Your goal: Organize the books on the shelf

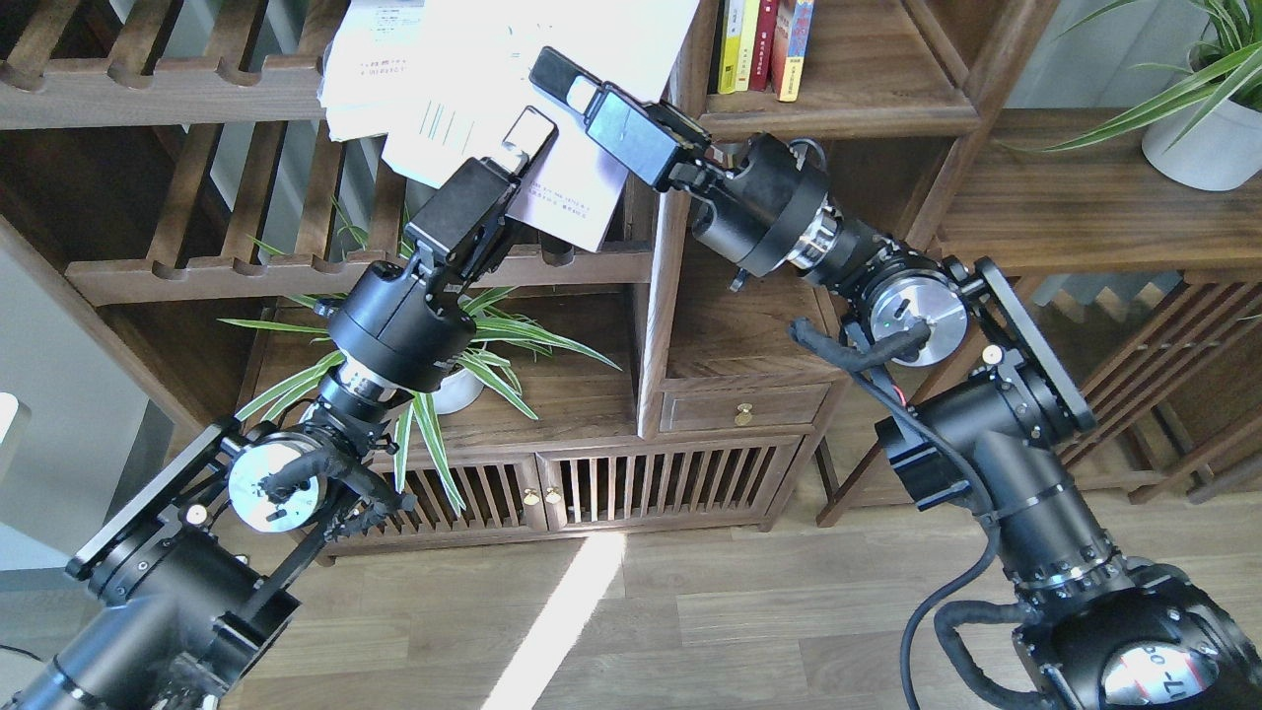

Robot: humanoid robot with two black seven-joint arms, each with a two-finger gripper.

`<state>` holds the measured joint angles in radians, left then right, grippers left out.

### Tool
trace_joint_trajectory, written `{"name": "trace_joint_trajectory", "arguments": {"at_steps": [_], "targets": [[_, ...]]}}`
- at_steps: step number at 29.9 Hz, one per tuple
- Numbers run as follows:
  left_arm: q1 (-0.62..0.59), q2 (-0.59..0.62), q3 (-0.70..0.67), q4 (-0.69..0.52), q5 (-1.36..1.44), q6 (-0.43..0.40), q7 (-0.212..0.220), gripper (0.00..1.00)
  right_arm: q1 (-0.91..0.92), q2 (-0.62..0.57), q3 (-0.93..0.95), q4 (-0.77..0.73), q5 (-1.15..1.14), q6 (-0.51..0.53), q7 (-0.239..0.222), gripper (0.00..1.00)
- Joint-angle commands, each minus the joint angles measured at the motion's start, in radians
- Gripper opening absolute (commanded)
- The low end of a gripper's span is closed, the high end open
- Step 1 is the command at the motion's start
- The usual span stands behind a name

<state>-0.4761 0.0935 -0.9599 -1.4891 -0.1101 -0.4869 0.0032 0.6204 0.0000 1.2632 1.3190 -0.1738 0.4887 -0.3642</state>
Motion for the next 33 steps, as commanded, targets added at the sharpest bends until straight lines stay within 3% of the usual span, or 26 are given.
{"name": "trace_joint_trajectory", "arguments": {"at_steps": [1,7,14,24,33], "targets": [[-0.001,-0.001,0.000,-0.008,0.000,-0.002,0.000,0.65,-0.002,0.000,0.001,0.000,-0.001,0.000,-0.001,0.05],[-0.001,0.025,-0.005,-0.022,0.001,-0.002,0.000,0.84,-0.002,0.000,-0.001,-0.003,-0.001,0.000,-0.002,0.06],[0.001,0.060,-0.007,-0.051,0.009,-0.002,0.000,0.97,-0.004,-0.001,0.002,-0.004,-0.001,0.000,-0.007,0.06],[0.123,0.166,-0.016,-0.046,0.046,-0.002,0.000,0.99,-0.019,-0.115,0.034,-0.003,0.011,0.000,-0.013,0.05],[0.188,0.177,-0.146,-0.028,0.040,-0.002,-0.008,0.99,-0.025,-0.230,0.074,0.002,0.039,0.000,-0.013,0.05]]}}
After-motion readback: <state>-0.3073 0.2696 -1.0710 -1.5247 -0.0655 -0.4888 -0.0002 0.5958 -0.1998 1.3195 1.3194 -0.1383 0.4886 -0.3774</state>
